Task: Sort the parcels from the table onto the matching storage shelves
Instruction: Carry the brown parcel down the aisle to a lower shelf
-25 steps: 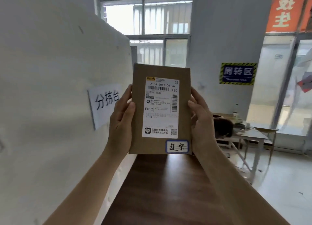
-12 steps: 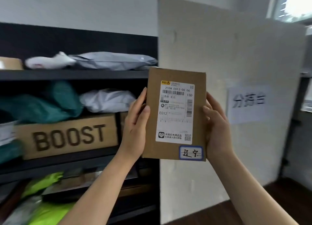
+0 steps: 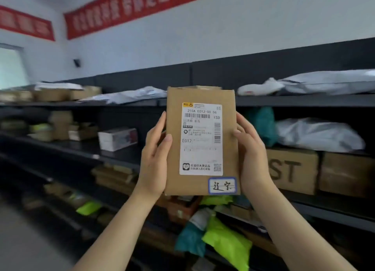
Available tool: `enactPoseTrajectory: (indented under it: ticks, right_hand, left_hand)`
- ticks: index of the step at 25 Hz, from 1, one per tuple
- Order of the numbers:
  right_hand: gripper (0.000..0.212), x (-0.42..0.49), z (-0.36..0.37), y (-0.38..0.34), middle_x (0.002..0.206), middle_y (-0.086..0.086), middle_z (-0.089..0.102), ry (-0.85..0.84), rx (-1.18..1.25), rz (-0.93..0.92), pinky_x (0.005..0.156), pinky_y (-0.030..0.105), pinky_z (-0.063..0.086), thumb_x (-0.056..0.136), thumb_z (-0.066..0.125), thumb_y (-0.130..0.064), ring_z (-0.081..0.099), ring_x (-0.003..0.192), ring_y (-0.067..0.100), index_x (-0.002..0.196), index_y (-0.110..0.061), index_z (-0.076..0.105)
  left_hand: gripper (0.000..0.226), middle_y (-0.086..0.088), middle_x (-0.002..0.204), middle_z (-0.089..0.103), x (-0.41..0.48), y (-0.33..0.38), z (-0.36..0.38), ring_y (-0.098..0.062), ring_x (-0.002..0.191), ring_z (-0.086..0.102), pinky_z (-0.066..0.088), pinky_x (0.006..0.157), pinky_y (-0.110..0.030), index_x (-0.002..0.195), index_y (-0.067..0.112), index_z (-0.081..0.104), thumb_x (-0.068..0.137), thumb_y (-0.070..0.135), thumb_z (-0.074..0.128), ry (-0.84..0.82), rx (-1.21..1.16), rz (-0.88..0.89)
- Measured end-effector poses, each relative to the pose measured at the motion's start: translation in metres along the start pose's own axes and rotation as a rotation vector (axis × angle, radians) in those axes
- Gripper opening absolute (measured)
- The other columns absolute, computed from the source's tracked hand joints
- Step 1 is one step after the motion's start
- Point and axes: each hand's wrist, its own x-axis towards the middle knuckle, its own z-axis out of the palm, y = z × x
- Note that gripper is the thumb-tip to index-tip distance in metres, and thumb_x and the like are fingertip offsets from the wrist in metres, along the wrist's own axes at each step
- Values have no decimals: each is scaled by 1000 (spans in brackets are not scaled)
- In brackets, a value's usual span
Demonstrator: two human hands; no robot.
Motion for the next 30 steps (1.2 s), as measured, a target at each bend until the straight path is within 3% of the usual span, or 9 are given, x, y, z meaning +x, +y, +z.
enactPoseTrajectory:
  ticks: [6,12,17,20,25,30]
  right_hand:
    - [34,-9,179,88,116,-5,71,-314,142,128,92,47,52,89,50,-17,67,109,23,114,-36,64]
    - [36,-33,297,141,109,-6,74,-541,327,277,67,24,56,94,46,-9,72,95,11,120,-27,61]
    - [38,-34,357,173,115,-3,72,-679,410,348,74,28,57,93,47,-7,71,97,13,125,-25,59]
    - [38,-22,383,194,107,-5,74,-747,463,390,67,24,56,93,46,-4,72,91,10,120,-26,62]
    - [41,13,412,228,100,-7,76,-837,508,426,68,25,59,93,47,-2,73,85,10,116,-32,62]
    - [42,45,436,261,113,-1,73,-875,523,451,80,33,59,92,49,-4,72,92,13,123,-31,61]
  left_hand:
    - [40,0,142,46,-8,46,-185,-12,127,48,38,107,-43,116,56,53,78,43,55,271,219,80]
    - [41,6,139,48,-29,80,-297,-8,128,47,35,110,-41,120,51,52,83,35,53,477,431,92]
    - [38,6,139,49,-36,90,-342,-7,126,49,37,108,-38,120,47,51,87,28,51,623,529,101]
    - [40,6,141,48,-27,86,-360,-10,126,49,38,108,-42,121,47,51,85,30,50,687,591,96]
    - [38,9,135,52,0,65,-374,-12,120,55,44,102,-44,115,59,49,91,29,51,776,691,71]
    - [42,4,140,48,26,42,-390,-15,121,55,45,101,-46,122,55,44,92,27,51,793,730,61]
